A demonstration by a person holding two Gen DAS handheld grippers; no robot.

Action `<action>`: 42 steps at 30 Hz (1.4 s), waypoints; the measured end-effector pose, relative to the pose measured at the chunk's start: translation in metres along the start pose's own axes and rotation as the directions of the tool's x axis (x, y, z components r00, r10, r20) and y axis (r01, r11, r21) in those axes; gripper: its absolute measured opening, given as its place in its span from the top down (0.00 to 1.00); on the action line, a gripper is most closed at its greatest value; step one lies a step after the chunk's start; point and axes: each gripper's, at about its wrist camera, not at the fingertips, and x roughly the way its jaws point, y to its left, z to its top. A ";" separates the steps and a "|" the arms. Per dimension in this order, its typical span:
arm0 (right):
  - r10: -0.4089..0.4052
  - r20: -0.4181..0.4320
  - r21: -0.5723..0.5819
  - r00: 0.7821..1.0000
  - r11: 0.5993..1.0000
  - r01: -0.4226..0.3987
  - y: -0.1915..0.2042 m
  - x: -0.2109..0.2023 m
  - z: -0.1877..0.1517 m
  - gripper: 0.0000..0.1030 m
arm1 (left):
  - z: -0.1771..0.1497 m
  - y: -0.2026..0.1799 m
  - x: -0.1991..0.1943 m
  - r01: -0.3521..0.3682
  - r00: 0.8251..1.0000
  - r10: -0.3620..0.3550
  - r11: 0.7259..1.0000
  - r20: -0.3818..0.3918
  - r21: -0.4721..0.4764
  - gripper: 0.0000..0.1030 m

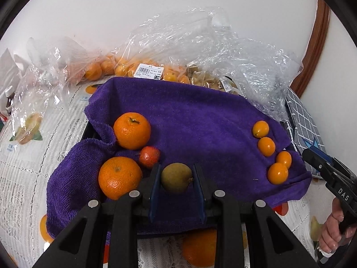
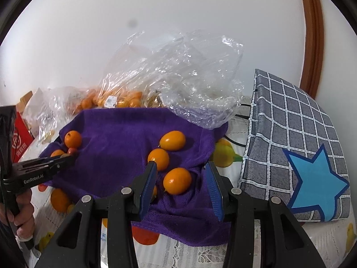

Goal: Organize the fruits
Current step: 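Lower the brown pear onto the towel and open the left tool, then grasp a large orange with the left tool while the right tool grasps a small brown fruit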

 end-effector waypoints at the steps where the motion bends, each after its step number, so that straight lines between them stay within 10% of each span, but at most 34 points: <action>1: -0.001 -0.003 -0.003 1.000 1.000 0.001 0.001 0.001 -0.001 0.57 | 0.000 0.000 0.001 -0.005 1.000 0.005 1.000 -0.001 0.006 0.74; 11: -0.027 0.032 0.015 0.999 1.000 0.027 0.008 -0.020 -0.018 0.56 | -0.003 -0.005 -0.004 -0.006 1.000 0.005 0.999 0.016 0.052 0.51; 24: -0.039 0.017 0.037 0.999 0.999 0.038 0.038 -0.061 -0.051 0.56 | -0.037 0.019 -0.073 0.034 0.978 -0.044 0.998 0.202 0.052 0.51; 42: 0.171 -0.155 -0.064 0.973 0.981 -0.182 0.119 -0.020 -0.058 0.75 | -0.074 0.087 -0.089 -0.065 0.994 0.076 0.988 0.074 -0.137 0.52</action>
